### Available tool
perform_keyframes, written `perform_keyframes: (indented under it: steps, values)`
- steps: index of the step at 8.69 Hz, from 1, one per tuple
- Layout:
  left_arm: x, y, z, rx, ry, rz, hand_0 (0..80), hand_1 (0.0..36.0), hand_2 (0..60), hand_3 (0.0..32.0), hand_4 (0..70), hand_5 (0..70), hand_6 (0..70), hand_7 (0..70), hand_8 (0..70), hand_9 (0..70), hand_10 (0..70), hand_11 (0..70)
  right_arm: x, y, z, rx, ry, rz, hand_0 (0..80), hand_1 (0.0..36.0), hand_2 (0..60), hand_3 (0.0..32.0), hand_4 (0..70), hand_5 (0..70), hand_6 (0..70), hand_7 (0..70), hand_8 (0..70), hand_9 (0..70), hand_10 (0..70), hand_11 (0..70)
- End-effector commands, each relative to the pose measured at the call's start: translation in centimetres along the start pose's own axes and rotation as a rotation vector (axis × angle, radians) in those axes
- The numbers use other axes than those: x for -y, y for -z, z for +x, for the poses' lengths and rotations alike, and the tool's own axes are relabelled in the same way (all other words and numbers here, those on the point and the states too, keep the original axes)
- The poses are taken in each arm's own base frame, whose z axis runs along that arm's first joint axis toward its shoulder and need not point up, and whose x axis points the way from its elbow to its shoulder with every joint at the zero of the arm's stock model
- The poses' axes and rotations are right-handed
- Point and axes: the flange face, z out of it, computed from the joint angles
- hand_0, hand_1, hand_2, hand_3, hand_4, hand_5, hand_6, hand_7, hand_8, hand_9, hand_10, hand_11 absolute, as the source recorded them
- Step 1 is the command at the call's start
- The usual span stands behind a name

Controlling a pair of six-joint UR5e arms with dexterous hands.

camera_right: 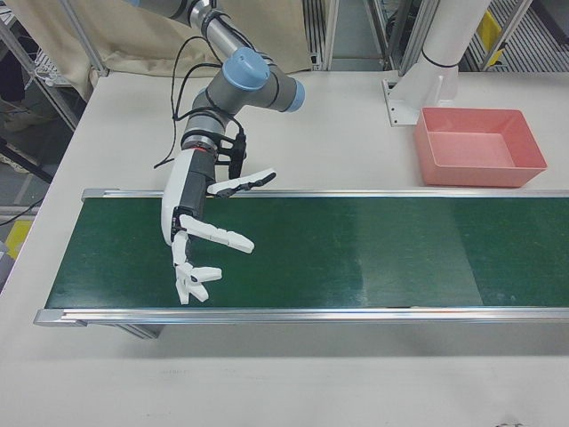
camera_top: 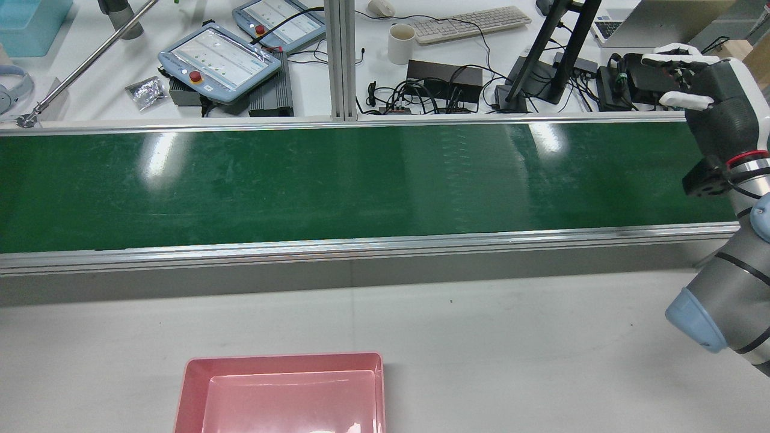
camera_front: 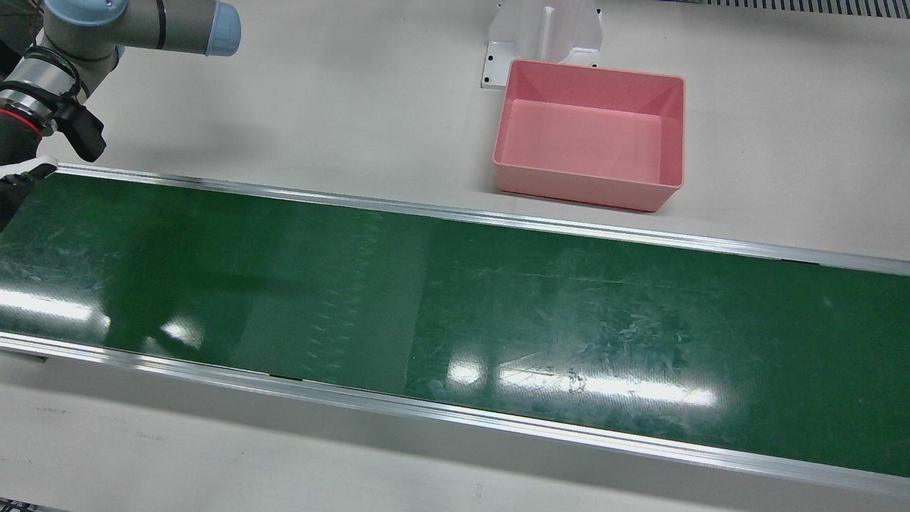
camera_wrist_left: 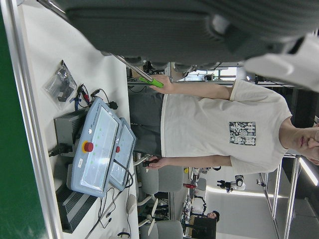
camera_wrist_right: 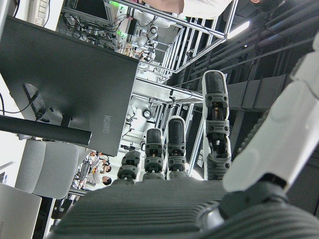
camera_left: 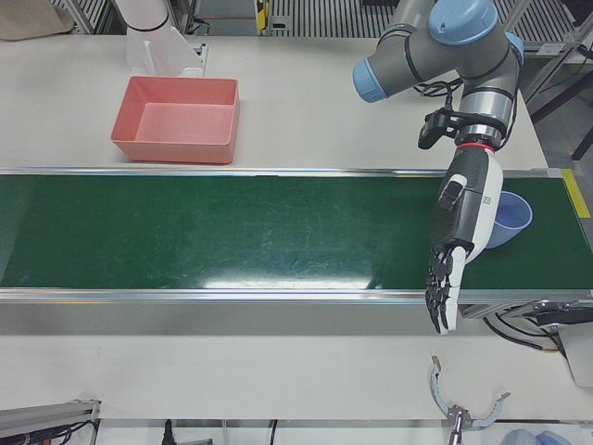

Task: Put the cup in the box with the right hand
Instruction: 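Move the right hand down to the conveyor's far end, fingers open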

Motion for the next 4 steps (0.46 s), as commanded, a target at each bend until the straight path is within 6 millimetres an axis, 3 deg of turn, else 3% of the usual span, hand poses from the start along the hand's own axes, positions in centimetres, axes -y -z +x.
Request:
perform_keyframes:
  steps: [1,2,4]
  values:
    - [0.0,0.0,0.0,-0.001,0.0,0.0,0.0,0.0,0.0,0.0,0.0,0.0,0.0,0.0,0.0,0.0,0.0,0.0,-2.0,2.3,4.7,0.008,0.012,0.008,46.5,2.3,0.0,0.0,40.0,3.4,11.1,45.4,12.9,21.2,7.2,10.7]
    - [0.0,0.0,0.0,0.001,0.0,0.0,0.0,0.0,0.0,0.0,0.0,0.0,0.0,0.0,0.0,0.0,0.0,0.0,-2.3,3.1,6.4,0.008,0.011,0.014,46.5,1.9,0.0,0.0,38.8,3.4,10.8,43.9,12.8,20.7,7.4,11.0]
    - [0.0,0.0,0.0,-0.001,0.0,0.0,0.0,0.0,0.0,0.0,0.0,0.0,0.0,0.0,0.0,0.0,0.0,0.0,-1.7,3.3,6.8,0.003,0.024,0.025,46.8,1.3,0.0,0.0,36.0,3.6,10.4,41.7,12.5,19.8,7.3,10.9]
